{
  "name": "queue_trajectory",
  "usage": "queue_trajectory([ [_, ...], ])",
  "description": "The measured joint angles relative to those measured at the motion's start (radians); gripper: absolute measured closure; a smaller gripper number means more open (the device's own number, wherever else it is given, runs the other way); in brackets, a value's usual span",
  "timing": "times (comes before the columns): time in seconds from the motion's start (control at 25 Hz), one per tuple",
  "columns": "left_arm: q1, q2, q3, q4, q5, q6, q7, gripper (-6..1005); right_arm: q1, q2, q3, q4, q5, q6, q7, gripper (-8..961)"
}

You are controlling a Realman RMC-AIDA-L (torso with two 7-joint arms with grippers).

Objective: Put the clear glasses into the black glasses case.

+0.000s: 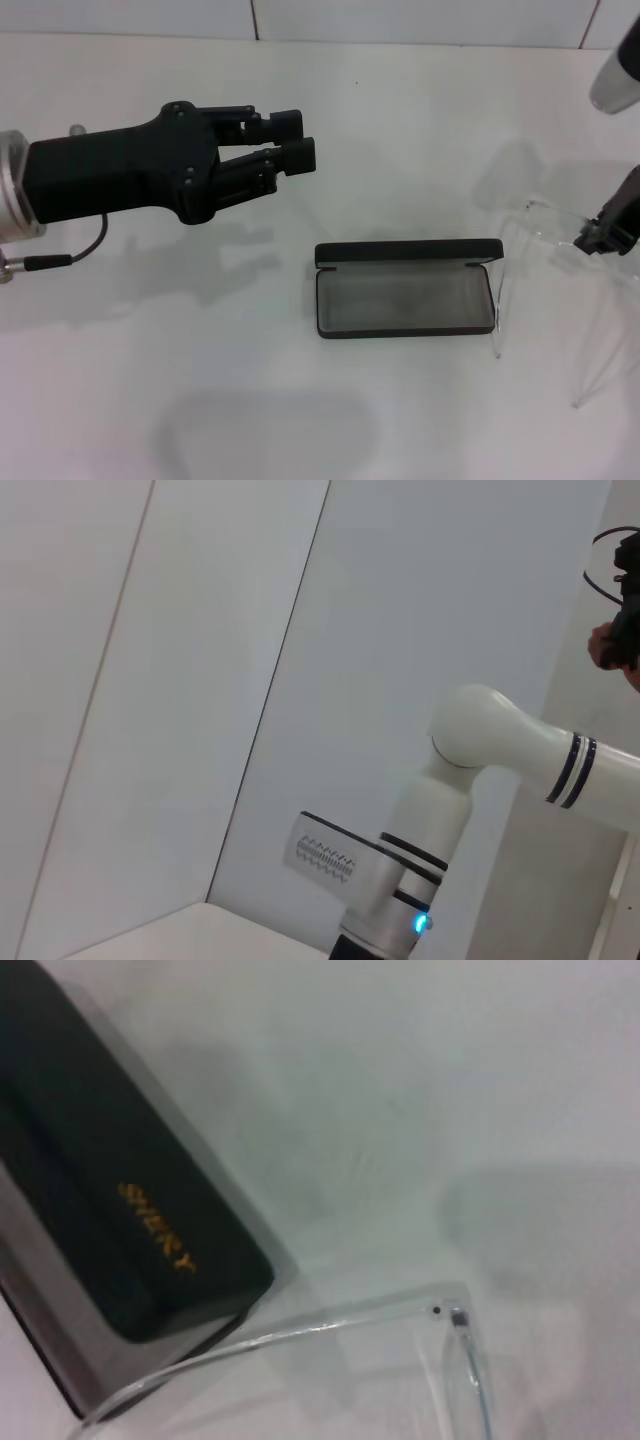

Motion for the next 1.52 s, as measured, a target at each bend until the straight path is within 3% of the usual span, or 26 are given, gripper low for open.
queue_trajectory([
  [0.24,-0.007,0.000,0.000,0.000,-0.001,0.002,0.000,651,-0.071,0.000,0.020,-0.148,0.034,-0.084,-0.015,831],
  [0.6,-0.025,0.000,0.005,0.001,-0.023,0.033,-0.004,653,-0.130,-0.008,0.337,-0.297,0.257,-0.327,-0.154,833],
  [0.68,-0.027,0.000,0.006,0.001,-0.037,0.050,-0.005,654,-0.134,-0.010,0.368,-0.302,0.290,-0.343,-0.171,834],
  [0.8,-0.036,-0.003,0.017,0.001,-0.101,0.118,-0.008,655,-0.169,-0.008,0.450,-0.306,0.480,-0.375,-0.250,835],
  [1.08,-0.069,-0.004,0.129,0.001,-0.227,0.154,-0.003,690,-0.215,0.019,0.395,-0.244,0.770,-0.372,-0.344,835],
  [1.32,-0.096,-0.007,0.163,-0.034,-0.246,0.154,0.011,732,-0.153,0.018,0.311,-0.040,0.894,-0.350,-0.441,835],
  [1.44,-0.112,-0.007,0.176,-0.068,-0.247,0.154,0.034,894,-0.108,0.022,0.288,0.052,0.910,-0.336,-0.481,834],
  [1.52,-0.116,-0.007,0.177,-0.081,-0.247,0.154,0.042,894,-0.097,0.022,0.285,0.069,0.918,-0.330,-0.489,834],
])
